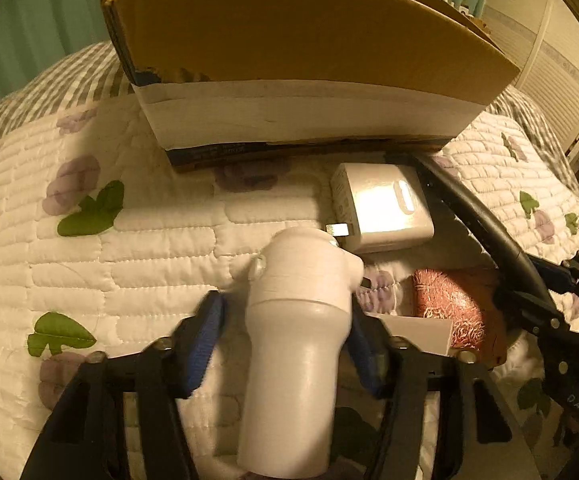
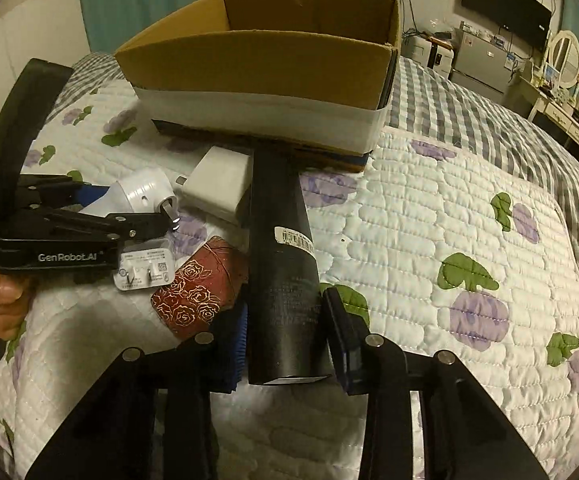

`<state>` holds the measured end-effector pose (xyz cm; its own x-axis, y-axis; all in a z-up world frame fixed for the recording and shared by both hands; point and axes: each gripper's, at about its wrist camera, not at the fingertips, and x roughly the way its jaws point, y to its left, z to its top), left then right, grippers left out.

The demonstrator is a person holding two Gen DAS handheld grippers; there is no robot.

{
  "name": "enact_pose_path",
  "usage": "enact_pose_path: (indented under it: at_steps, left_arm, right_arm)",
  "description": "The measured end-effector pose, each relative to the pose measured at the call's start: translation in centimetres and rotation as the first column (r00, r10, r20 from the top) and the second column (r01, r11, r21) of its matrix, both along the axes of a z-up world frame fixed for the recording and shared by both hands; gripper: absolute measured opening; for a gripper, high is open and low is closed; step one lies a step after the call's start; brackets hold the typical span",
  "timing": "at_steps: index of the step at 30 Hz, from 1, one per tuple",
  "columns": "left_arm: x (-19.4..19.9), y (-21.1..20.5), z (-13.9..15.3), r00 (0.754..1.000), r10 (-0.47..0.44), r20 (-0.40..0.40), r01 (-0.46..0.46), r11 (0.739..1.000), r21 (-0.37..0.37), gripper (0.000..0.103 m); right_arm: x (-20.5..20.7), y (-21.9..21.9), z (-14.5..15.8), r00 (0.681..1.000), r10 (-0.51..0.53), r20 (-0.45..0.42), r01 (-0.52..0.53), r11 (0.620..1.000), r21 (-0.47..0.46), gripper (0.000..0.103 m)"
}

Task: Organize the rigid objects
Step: 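Grasp the white spray bottle with left tool while right tool grasps the black hair dryer, then lift the spray bottle and hair dryer and carry them over the box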

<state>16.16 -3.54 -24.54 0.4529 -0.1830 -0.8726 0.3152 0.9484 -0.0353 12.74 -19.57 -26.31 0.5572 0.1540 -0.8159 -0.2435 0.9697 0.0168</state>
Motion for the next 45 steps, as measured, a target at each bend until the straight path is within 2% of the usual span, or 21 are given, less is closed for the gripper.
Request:
enact_pose_path:
  at_steps: [6,10,16,20,26,33,45]
  left_arm:
    - [-1.2,0.0,0.7,0.999,0.021,0.044,-0.022,1.000,0.011,0.043]
    - [-3.1,1.1,2.2,0.995,0.057,0.088,-0.056,0.998,-0.013,0.043]
    - [-6.5,2.0,4.3,0.990,0.045,0.135,-0.044,0.999,-0.010,0.043]
    - [-8.5,2.0,5.2,0.989,0.047,0.141,-0.044,0.999,-0.023,0.043]
    - [-11.2,2.3,7.7,0.981,0.050,0.187,-0.042,0.998,-0.044,0.043]
    - [-13.1,3.0,11.9,0.960,0.071,0.269,-0.050,0.995,-0.086,0.043]
    - [-15.5,4.1,20.0,0.895,0.105,0.434,-0.038,0.986,-0.160,0.043]
  right_arm:
    - [-0.5,0.3,0.2,1.000,-0.005,0.027,0.005,1.000,-0.020,0.034]
    - [-1.5,0.2,1.2,0.999,-0.004,0.039,0.003,1.000,0.017,0.032]
    - [-3.4,0.2,2.4,0.997,-0.026,0.067,0.024,0.999,0.035,0.026]
    - [-4.9,1.0,3.4,0.996,-0.013,0.093,0.014,1.000,-0.005,0.023]
    - [-7.4,1.4,5.3,0.990,-0.032,0.140,0.033,0.999,-0.003,0.021]
    - [-9.7,1.4,8.7,0.977,-0.060,0.207,0.057,0.998,0.020,0.021]
    - [-13.6,1.7,17.8,0.918,-0.078,0.390,0.059,0.996,0.060,0.021]
